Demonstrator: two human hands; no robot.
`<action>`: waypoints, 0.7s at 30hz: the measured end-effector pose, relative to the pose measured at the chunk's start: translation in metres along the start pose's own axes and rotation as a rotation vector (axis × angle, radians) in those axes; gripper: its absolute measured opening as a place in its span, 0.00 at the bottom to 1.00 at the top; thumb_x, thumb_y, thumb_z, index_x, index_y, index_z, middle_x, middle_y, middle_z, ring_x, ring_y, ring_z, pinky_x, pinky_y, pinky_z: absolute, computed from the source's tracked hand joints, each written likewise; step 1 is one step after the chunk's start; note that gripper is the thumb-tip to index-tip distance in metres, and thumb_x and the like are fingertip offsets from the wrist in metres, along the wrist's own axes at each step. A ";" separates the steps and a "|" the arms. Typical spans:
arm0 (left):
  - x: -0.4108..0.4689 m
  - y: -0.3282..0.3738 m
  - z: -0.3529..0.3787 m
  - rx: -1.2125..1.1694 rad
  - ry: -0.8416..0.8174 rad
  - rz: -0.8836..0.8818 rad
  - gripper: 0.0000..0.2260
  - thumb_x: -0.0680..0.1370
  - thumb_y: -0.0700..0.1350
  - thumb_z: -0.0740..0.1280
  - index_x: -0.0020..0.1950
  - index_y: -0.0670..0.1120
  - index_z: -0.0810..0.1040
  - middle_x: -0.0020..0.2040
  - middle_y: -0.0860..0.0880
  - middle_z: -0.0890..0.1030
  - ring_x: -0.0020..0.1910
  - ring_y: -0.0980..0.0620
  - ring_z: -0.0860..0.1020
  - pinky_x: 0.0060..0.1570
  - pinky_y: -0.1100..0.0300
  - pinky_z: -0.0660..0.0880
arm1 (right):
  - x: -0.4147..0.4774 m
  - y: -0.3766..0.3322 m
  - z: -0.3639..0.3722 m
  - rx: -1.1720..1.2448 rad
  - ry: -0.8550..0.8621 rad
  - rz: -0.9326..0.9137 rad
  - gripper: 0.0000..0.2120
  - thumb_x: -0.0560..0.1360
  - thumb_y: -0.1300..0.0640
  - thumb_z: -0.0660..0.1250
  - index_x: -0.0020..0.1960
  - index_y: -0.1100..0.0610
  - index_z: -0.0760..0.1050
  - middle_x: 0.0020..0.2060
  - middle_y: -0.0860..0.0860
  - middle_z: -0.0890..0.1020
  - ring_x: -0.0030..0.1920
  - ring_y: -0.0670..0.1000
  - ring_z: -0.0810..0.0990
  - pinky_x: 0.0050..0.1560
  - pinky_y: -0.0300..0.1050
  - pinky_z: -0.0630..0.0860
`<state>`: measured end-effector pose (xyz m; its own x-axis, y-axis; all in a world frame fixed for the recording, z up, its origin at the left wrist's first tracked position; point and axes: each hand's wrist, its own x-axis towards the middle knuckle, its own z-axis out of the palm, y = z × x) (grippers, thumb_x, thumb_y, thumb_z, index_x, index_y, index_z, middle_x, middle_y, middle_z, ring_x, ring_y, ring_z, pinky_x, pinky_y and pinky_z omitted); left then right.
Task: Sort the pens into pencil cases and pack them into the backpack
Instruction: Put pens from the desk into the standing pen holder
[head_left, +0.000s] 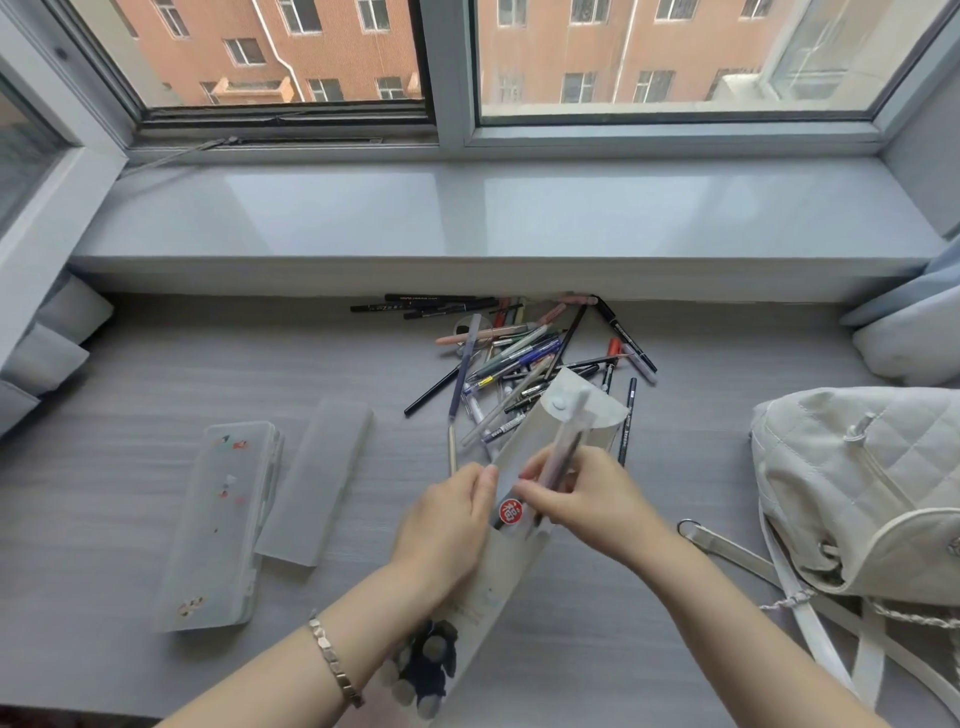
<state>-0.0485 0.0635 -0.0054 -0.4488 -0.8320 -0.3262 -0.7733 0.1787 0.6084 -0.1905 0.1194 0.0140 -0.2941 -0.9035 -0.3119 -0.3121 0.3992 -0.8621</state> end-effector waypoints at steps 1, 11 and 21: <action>0.000 0.000 -0.001 0.008 0.005 0.007 0.17 0.81 0.54 0.51 0.45 0.46 0.73 0.45 0.43 0.81 0.49 0.40 0.77 0.48 0.50 0.74 | 0.001 0.002 0.002 0.013 0.008 0.000 0.05 0.67 0.57 0.73 0.36 0.53 0.77 0.29 0.46 0.79 0.29 0.40 0.74 0.36 0.38 0.72; 0.005 0.004 -0.002 0.024 0.060 0.018 0.17 0.81 0.54 0.50 0.48 0.47 0.73 0.45 0.43 0.81 0.48 0.40 0.77 0.47 0.50 0.74 | 0.014 0.003 0.006 -0.225 0.255 0.007 0.28 0.68 0.56 0.68 0.67 0.50 0.66 0.57 0.51 0.75 0.53 0.50 0.76 0.56 0.49 0.74; 0.024 0.006 -0.005 -0.042 0.051 -0.154 0.18 0.81 0.54 0.48 0.39 0.47 0.68 0.48 0.42 0.80 0.51 0.39 0.76 0.48 0.51 0.71 | 0.034 0.024 0.015 -0.418 0.402 -0.384 0.14 0.69 0.56 0.65 0.51 0.60 0.79 0.49 0.54 0.81 0.53 0.52 0.70 0.59 0.44 0.70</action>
<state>-0.0613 0.0421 -0.0061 -0.3023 -0.8734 -0.3817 -0.8113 0.0255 0.5841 -0.1945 0.0959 -0.0234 -0.3796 -0.8971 0.2261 -0.7590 0.1623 -0.6305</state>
